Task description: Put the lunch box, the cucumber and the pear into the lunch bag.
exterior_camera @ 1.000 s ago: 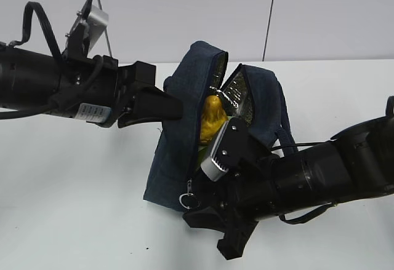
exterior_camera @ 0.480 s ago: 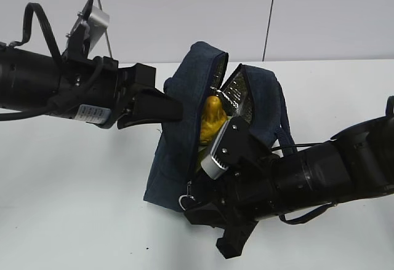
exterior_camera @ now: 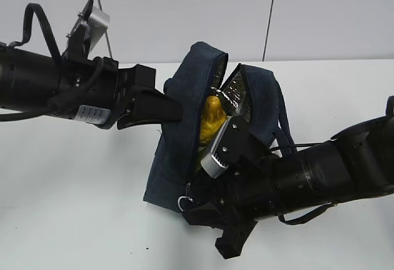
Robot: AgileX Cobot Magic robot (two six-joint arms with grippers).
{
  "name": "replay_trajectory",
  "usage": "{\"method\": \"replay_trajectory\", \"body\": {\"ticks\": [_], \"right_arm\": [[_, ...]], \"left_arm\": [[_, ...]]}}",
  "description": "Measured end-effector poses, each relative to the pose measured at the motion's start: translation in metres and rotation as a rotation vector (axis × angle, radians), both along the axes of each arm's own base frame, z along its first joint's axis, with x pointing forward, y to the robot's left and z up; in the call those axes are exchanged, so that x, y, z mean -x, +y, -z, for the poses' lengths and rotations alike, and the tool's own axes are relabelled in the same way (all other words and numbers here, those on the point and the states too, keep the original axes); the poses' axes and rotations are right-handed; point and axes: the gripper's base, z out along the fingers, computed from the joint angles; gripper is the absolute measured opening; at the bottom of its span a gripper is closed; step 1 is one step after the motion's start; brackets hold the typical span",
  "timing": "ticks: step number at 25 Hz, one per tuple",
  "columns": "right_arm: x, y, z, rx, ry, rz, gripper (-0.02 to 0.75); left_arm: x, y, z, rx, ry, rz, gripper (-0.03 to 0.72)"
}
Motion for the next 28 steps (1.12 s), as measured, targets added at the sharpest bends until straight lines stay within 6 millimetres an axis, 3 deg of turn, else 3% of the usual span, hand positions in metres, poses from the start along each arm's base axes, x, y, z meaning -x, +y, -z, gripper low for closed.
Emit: {"method": "replay_trajectory", "body": {"ticks": [9,13,28], "right_arm": [[0.0006,0.0006,-0.0007,-0.011,0.005,-0.004,0.068],[0.0007,0.0007,-0.0008,-0.012,0.007,-0.004,0.006],[0.0033,0.0033,-0.0036,-0.066,0.066,0.001,0.006]], "left_arm": [[0.0001,0.0001,0.0002,-0.003,-0.001,0.003,-0.017],[0.0001,0.0001,0.0002,-0.003,-0.001,0.003,-0.017],[0.0001,0.0002,0.0005,-0.007,-0.003,0.003,-0.018]]}}
